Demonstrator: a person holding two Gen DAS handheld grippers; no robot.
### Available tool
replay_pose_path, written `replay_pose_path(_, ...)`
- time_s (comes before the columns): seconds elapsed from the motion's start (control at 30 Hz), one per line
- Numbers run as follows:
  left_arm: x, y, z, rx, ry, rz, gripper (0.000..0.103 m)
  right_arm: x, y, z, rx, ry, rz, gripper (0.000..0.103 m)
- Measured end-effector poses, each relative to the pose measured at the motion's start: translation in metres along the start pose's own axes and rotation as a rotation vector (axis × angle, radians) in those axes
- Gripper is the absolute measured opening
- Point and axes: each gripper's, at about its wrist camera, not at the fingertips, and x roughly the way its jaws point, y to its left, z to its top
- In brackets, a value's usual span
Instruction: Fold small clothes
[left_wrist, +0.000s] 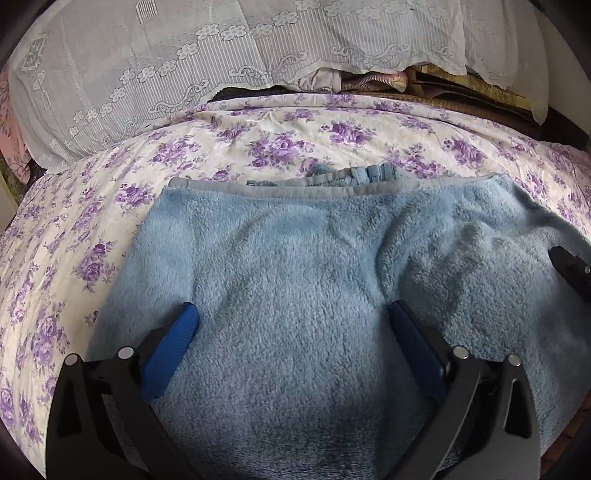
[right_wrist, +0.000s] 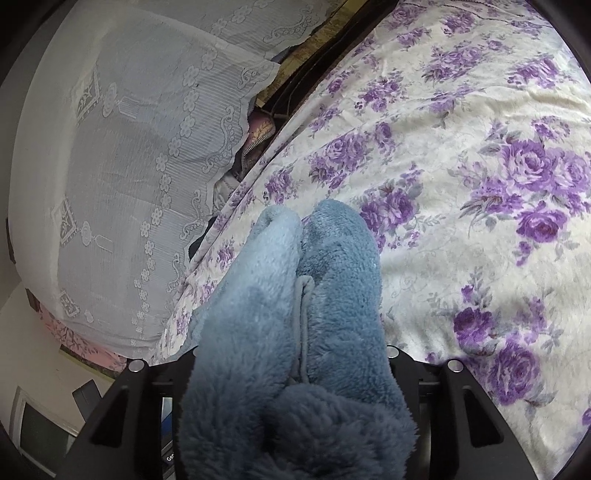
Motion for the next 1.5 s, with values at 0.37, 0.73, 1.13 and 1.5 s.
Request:
replay_pose_path(0.37, -0.002, 0.001, -0.001, -0.003, -0.008, -0.007, 0.099, 0.004, 0.017, -0.005, -0.111, 0.026, 0.022, 0.074)
replay_pose_path(0.73, -0.002, -0.001, -0.001, -0.001, -0.006, -0.008, 0.099, -0.004, -0.006, -0.004, 0.004, -0.022, 0.005, 0.042)
replay_pose_path(1.13, -0.030, 0.046, 0.003, -0.147, -0.024, -0.191, 0.096, -0.017, 0.030, -0.006, -0.113, -0.056, 0.021, 0.042)
replay_pose_path(1.5, 0.009, 0.003, 0.066, 0.026, 0.095, -0.227, 0.096, -0.038, 0.097, -0.026, -0.422, -0.097, -0.015, 0.042)
